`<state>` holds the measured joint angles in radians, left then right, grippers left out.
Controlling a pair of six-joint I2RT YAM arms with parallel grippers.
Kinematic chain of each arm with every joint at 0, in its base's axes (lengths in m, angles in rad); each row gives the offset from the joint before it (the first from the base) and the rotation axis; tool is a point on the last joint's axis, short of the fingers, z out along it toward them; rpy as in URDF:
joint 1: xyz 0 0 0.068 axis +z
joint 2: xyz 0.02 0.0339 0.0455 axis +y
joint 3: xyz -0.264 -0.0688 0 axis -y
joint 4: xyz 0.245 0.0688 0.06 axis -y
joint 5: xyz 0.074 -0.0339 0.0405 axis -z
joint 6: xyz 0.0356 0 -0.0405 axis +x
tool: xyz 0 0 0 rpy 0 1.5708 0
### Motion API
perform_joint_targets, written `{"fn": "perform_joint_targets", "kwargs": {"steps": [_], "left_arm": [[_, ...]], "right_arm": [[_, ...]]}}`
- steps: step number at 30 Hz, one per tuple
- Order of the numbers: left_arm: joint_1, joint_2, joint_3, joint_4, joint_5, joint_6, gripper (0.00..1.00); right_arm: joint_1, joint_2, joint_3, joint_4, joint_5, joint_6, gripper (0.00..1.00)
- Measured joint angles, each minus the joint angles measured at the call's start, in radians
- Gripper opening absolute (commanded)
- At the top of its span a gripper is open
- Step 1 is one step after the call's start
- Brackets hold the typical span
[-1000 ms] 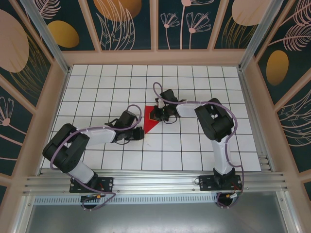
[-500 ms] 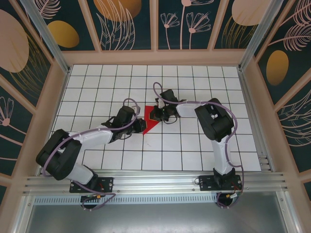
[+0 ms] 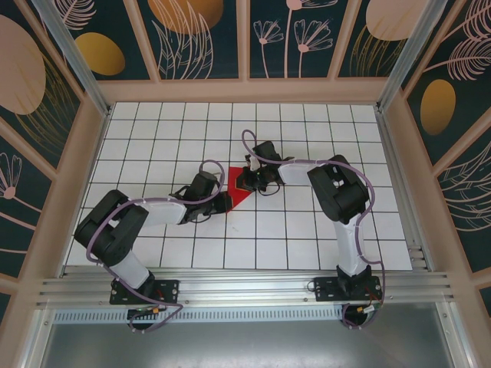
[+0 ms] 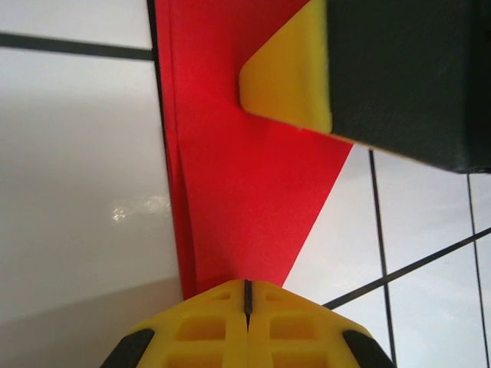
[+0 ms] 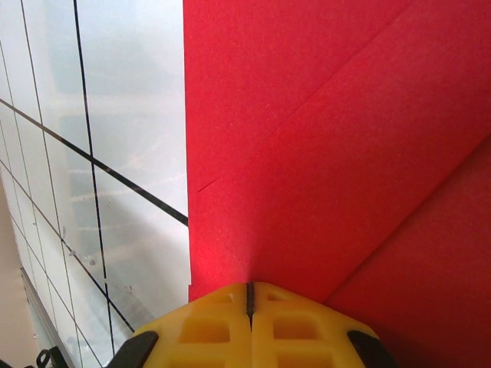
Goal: Fold a paper plane with a square sheet of paper (pick it up from the middle)
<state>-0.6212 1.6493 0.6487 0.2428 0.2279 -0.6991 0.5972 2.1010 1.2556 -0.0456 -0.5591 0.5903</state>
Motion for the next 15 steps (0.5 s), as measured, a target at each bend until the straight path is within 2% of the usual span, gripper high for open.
{"fn": "perform_joint_targets", "kwargs": {"steps": [15], "left_arm": [[0.000,0.009,-0.035,0.050,-0.001,-0.006,0.00]], "right_arm": [[0.029,-0.042,-0.003,-0.059,0.042,-0.016,0.00]]}}
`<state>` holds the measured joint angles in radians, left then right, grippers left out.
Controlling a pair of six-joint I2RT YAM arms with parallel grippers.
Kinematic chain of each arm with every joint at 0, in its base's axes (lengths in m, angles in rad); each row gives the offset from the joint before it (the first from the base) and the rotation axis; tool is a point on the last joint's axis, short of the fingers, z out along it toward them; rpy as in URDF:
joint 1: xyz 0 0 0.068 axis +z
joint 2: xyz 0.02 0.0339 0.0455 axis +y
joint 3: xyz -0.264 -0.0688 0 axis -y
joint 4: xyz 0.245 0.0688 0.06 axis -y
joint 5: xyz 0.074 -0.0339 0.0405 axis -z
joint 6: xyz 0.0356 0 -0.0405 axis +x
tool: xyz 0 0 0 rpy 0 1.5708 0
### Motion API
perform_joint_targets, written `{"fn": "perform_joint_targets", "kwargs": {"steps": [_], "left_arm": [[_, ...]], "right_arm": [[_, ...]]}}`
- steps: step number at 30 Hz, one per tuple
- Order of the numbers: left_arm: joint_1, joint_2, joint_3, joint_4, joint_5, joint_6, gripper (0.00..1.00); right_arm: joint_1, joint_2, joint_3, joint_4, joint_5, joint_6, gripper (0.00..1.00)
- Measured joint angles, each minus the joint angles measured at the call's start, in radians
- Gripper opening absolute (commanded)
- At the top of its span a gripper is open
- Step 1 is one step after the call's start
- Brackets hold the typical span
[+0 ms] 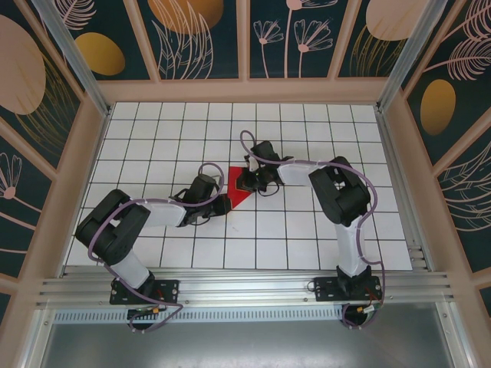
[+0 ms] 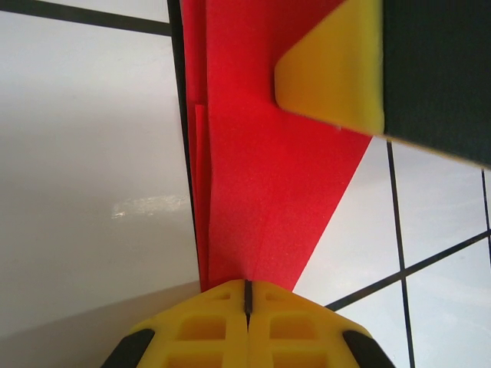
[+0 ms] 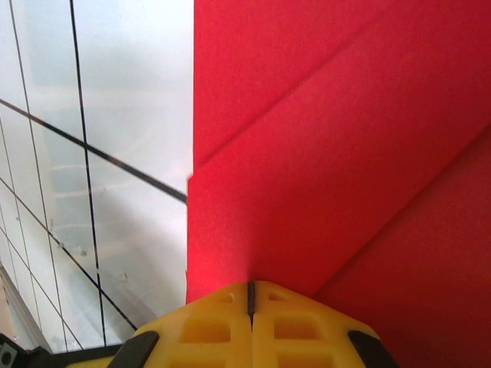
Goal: Fold a paper plane with a square sheet of paper (pick it up from the middle)
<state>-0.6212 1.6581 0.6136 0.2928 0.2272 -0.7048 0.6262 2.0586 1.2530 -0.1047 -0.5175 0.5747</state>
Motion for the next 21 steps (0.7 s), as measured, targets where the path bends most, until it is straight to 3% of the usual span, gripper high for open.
{"fn": "perform_joint_targets", "kwargs": {"steps": [21], "left_arm": [[0.000,0.000,-0.003,0.006,0.000,-0.007,0.00]], "right_arm": [[0.042,-0.005,-0.026,0.015,-0.023,-0.023,0.00]]}}
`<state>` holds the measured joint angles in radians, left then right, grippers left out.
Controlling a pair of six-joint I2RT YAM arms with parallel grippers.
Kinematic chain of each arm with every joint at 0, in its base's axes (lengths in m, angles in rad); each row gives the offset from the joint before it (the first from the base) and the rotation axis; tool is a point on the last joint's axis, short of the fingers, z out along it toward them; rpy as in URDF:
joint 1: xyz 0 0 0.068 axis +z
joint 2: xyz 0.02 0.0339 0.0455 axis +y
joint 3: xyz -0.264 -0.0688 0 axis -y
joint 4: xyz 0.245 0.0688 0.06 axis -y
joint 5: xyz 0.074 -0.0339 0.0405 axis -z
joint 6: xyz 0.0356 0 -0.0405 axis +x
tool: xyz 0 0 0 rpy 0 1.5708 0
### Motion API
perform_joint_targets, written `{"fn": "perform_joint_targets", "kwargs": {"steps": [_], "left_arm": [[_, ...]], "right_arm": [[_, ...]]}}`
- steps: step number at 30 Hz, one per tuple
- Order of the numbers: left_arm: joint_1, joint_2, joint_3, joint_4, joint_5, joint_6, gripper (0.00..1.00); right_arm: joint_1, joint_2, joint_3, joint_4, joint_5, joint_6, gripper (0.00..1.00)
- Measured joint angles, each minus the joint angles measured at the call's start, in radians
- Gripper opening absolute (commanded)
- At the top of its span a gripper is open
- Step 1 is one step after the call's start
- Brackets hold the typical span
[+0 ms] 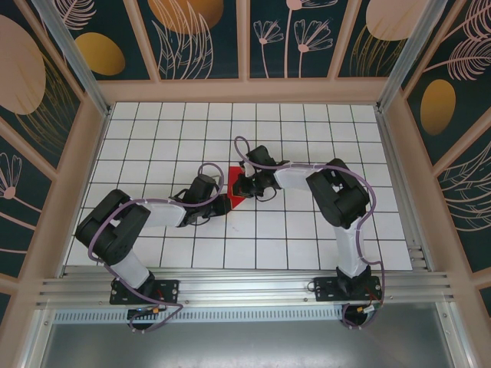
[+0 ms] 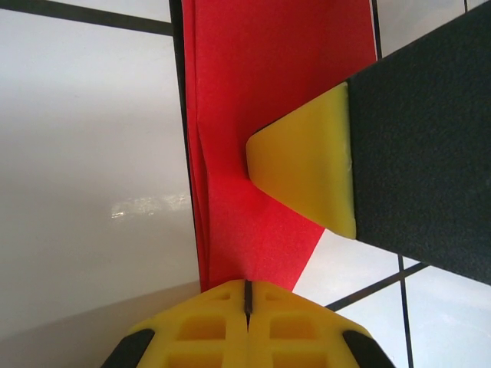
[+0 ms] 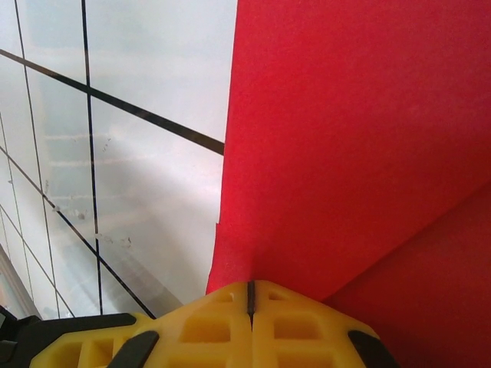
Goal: Fold a paper plane with a square sheet of paper (pick it up from the middle)
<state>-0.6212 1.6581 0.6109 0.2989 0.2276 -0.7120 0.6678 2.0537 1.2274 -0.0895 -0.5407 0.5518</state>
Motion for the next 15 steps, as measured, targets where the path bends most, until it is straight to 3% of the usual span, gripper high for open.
{"fn": "perform_joint_targets", "kwargs": {"steps": [15], "left_arm": [[0.000,0.000,-0.002,0.004,0.000,-0.001,0.00]], "right_arm": [[0.023,0.000,-0.004,-0.022,-0.026,-0.004,0.00]]}}
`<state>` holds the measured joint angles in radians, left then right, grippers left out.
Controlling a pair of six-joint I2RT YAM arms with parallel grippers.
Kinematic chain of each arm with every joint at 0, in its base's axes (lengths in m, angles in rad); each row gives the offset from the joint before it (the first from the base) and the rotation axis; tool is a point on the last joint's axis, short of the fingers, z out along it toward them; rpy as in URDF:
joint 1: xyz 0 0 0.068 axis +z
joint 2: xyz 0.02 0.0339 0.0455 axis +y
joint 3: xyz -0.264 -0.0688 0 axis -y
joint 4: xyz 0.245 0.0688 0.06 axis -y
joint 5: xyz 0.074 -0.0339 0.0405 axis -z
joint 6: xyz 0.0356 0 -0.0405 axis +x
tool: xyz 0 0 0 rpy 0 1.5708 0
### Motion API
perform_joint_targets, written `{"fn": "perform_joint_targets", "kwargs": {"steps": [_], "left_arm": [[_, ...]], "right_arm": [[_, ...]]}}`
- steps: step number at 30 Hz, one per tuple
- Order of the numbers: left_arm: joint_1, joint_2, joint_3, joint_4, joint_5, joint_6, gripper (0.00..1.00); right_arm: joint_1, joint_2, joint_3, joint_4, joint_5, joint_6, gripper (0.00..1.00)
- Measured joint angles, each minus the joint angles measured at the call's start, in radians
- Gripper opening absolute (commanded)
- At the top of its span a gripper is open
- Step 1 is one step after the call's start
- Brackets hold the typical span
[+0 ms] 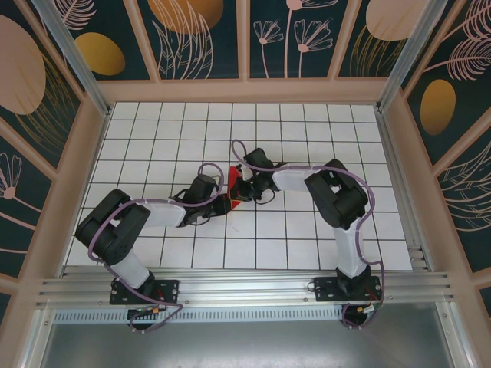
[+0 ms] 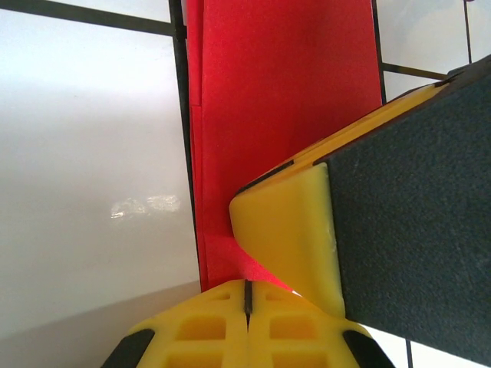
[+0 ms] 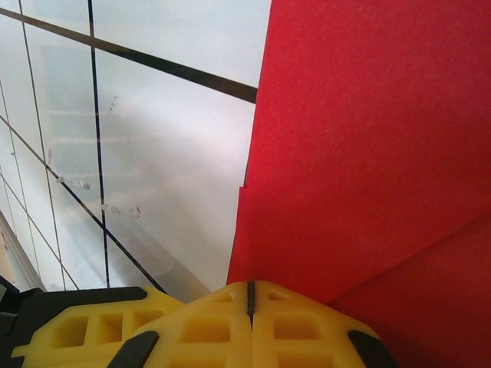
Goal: Fold a paper plane with a square sheet of paper (pick it up from the middle)
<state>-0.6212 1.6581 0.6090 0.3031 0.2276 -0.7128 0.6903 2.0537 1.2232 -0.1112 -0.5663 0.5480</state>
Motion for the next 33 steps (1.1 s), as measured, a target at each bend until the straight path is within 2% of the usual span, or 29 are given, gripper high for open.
{"fn": "perform_joint_targets", "kwargs": {"steps": [8,13,18,22,28,33], "left_arm": [[0.000,0.000,-0.007,0.014,0.000,0.000,0.00],[0.000,0.010,-0.009,0.037,0.002,0.000,0.00],[0.004,0.015,-0.009,0.042,0.012,0.000,0.00],[0.004,0.014,-0.009,0.042,0.012,0.001,0.04],[0.004,-0.014,-0.006,-0.001,0.011,0.006,0.14],[0.004,-0.069,-0.006,0.016,0.003,0.004,0.15]], "right_arm": [[-0.020,0.029,0.046,-0.035,-0.002,0.001,0.00],[-0.078,0.054,0.075,-0.027,-0.019,0.000,0.00],[-0.148,0.092,0.141,-0.017,0.020,-0.003,0.00],[-0.189,0.111,0.173,-0.017,0.036,-0.014,0.00],[-0.187,0.102,0.143,0.025,0.038,-0.014,0.00],[-0.143,0.048,0.045,0.089,0.038,0.007,0.00]]}}
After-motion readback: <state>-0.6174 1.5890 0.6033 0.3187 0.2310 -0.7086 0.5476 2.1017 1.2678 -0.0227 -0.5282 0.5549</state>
